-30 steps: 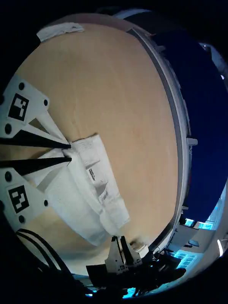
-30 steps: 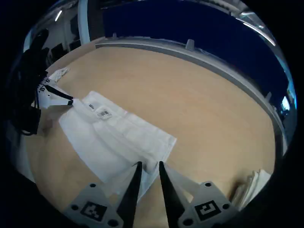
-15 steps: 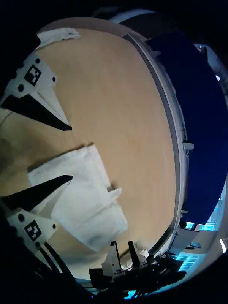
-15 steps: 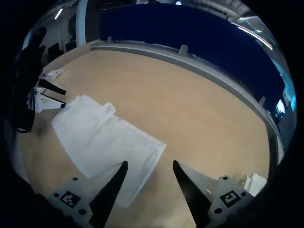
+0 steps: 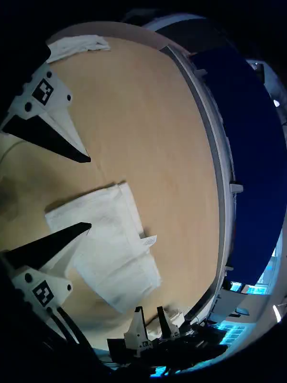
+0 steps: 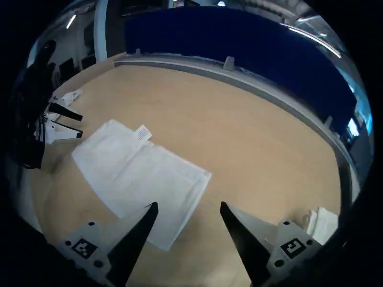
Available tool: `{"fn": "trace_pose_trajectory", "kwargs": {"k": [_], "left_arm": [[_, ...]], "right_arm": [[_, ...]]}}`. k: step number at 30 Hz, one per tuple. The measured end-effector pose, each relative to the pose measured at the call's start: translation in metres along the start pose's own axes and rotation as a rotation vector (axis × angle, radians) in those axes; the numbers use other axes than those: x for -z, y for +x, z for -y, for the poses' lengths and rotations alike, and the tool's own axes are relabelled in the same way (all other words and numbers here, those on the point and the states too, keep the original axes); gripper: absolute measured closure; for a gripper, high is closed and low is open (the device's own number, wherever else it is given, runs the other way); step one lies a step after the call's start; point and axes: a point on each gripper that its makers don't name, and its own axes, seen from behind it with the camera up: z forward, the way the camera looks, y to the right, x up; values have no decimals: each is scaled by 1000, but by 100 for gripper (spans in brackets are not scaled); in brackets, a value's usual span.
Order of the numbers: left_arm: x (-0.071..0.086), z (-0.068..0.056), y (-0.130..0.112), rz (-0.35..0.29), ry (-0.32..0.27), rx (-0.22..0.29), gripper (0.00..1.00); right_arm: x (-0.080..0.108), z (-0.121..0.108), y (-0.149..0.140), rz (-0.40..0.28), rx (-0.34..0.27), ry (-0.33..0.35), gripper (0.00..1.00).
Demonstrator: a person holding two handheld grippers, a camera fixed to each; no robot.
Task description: Fold towel
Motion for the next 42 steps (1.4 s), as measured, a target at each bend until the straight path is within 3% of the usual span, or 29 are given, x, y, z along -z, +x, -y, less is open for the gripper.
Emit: {"fn": "trace_pose_trajectory", "kwargs": {"k": [9, 18, 24, 33, 42], "left_arm": [[24, -4, -26, 7, 16, 18, 7], [36, -4, -44, 15, 31, 42, 7], [45, 2, -50, 11, 58, 65, 7], [75, 19, -72, 12, 122, 120, 7], [96, 28, -93, 22, 162, 169, 7]], "right_arm": [[19, 12, -22, 19, 4, 9, 0], [30, 17, -34, 24, 6, 12, 0], [28, 20, -35, 26, 22, 30, 0], [24, 29, -39, 43, 83, 81, 0], [21, 33, -47, 61, 121, 103, 3]]}}
